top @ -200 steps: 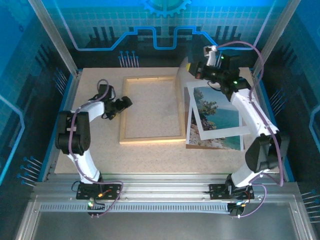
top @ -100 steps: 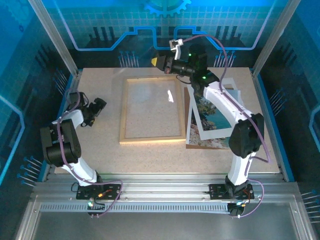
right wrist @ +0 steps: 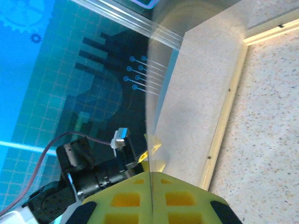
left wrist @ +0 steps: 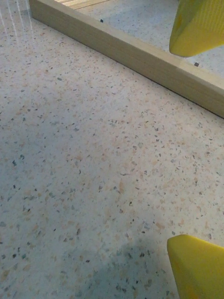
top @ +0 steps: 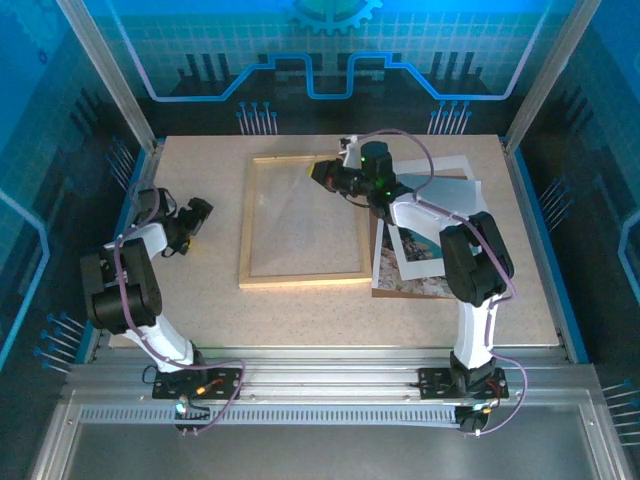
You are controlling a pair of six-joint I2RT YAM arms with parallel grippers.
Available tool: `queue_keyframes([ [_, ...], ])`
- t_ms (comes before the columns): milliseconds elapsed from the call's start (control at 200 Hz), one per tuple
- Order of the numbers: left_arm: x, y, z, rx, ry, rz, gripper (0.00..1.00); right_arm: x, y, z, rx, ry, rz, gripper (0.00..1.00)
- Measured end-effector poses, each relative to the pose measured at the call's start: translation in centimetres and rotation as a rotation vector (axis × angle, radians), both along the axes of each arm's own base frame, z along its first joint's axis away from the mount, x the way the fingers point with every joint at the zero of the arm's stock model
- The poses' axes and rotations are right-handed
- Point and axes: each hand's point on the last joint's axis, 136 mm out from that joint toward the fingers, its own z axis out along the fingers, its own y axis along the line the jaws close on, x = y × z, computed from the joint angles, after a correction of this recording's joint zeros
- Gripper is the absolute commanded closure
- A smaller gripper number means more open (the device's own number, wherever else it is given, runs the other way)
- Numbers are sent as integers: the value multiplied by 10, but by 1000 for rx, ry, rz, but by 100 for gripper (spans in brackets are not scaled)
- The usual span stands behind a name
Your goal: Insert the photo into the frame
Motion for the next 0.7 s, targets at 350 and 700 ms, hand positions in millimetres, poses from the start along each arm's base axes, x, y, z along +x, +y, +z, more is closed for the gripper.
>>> queue_keyframes([
  [350, 5, -32, 3, -37, -19, -92, 1, 5, -6, -23, -11, 64, -58, 100],
  [700, 7, -51, 5, -61, -25, -146, 1, -6, -19, -67, -64, 150, -90, 100],
])
